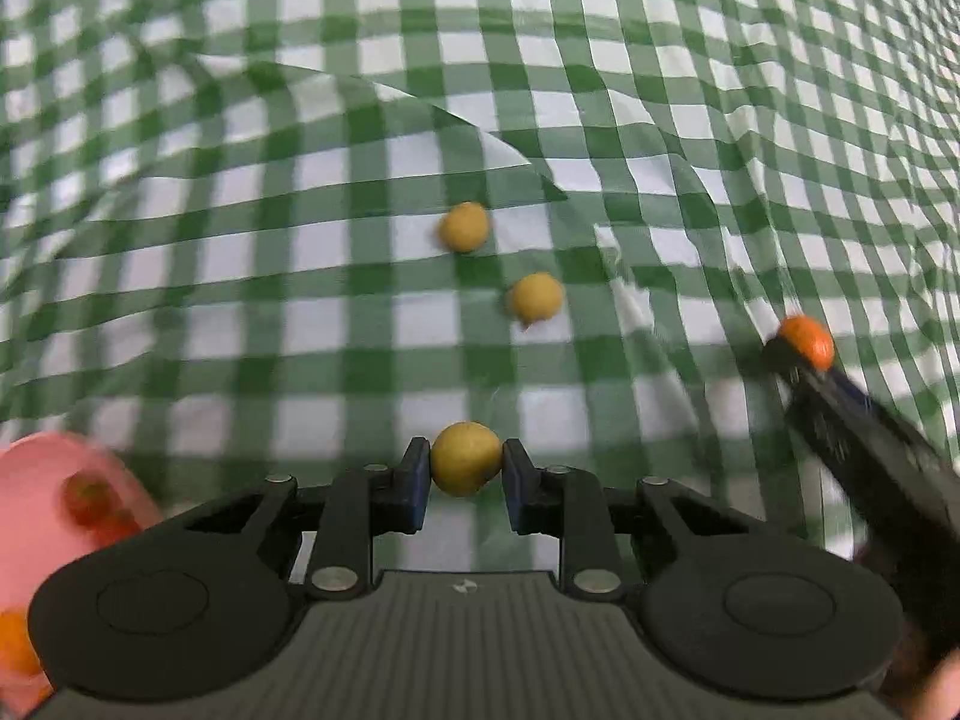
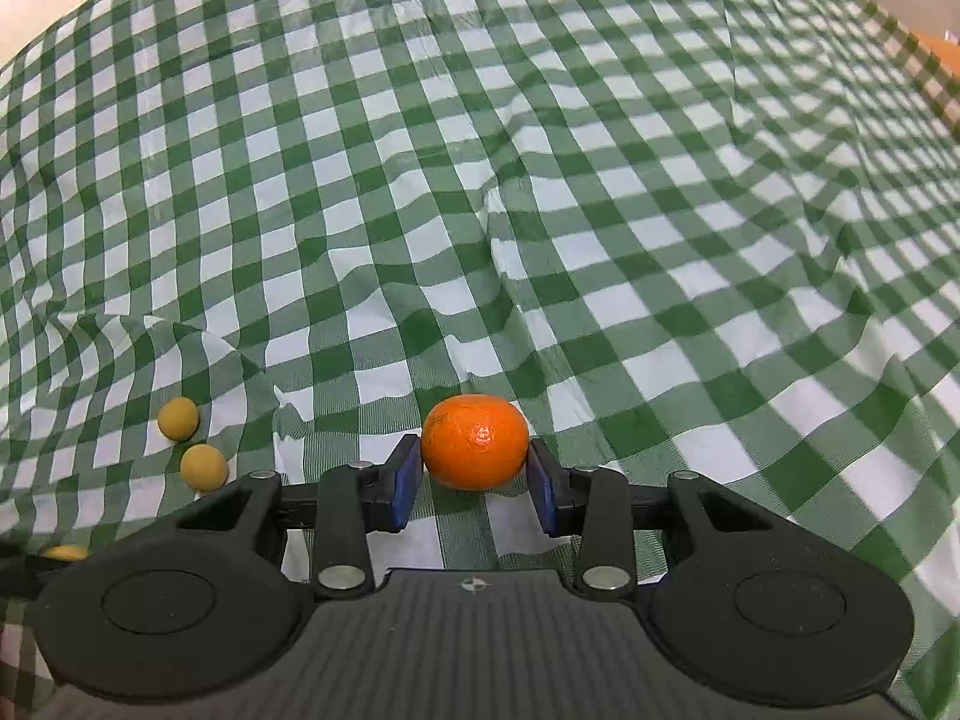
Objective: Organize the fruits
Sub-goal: 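Carry the yellow fruit with the left tool to the plate while the right tool carries the tangerine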
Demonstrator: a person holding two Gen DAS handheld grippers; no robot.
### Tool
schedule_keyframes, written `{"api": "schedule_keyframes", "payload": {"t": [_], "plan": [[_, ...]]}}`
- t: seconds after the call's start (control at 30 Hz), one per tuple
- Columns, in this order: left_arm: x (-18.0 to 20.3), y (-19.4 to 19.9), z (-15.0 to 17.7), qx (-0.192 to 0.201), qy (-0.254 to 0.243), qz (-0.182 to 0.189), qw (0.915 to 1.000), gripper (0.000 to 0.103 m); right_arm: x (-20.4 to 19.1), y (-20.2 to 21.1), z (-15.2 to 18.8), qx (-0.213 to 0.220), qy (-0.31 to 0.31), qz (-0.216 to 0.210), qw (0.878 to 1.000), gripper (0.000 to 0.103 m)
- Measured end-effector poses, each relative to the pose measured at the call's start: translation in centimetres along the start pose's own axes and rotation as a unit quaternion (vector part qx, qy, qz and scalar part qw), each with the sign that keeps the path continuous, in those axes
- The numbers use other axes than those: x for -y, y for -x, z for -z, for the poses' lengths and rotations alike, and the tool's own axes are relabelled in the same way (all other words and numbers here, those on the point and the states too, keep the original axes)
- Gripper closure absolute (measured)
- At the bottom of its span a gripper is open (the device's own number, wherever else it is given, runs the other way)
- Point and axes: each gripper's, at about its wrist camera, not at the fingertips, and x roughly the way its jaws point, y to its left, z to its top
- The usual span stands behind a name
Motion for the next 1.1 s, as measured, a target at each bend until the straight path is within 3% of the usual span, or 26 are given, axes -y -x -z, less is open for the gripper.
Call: {"api": "schedule_keyframes", "payload": {"t": [0.1, 0.27, 0.43, 0.57, 0.87, 1.1], "plan": [[-1.9, 4.1, 3.1, 0.011, -0.009, -0.021, 0.9997, 0.075, -0.8, 2.0, -0.1, 0.001, 0.017, -0.012, 1.000, 0.064], [-6.2, 10.2, 8.9, 0.019, 0.013, -0.058, 0.9981, 0.075, -2.5, 9.9, 0.9, -0.002, 0.041, -0.092, 0.995, 0.064], [-11.1, 14.7, 15.3, 0.019, 0.080, -0.085, 0.9930, 0.075, -5.0, 17.5, 3.7, -0.044, 0.068, -0.182, 0.980, 0.064], [-13.7, 17.3, 19.1, 0.033, 0.116, -0.095, 0.9881, 0.075, -8.3, 21.9, 5.5, -0.062, 0.105, -0.229, 0.966, 0.064], [-15.8, 21.9, 23.0, 0.090, 0.169, -0.077, 0.9786, 0.075, -13.6, 28.4, 6.7, -0.035, 0.207, -0.274, 0.938, 0.064], [-16.3, 23.2, 24.1, 0.114, 0.180, -0.062, 0.9751, 0.075, -14.2, 30.4, 6.9, -0.029, 0.220, -0.266, 0.938, 0.064]]}}
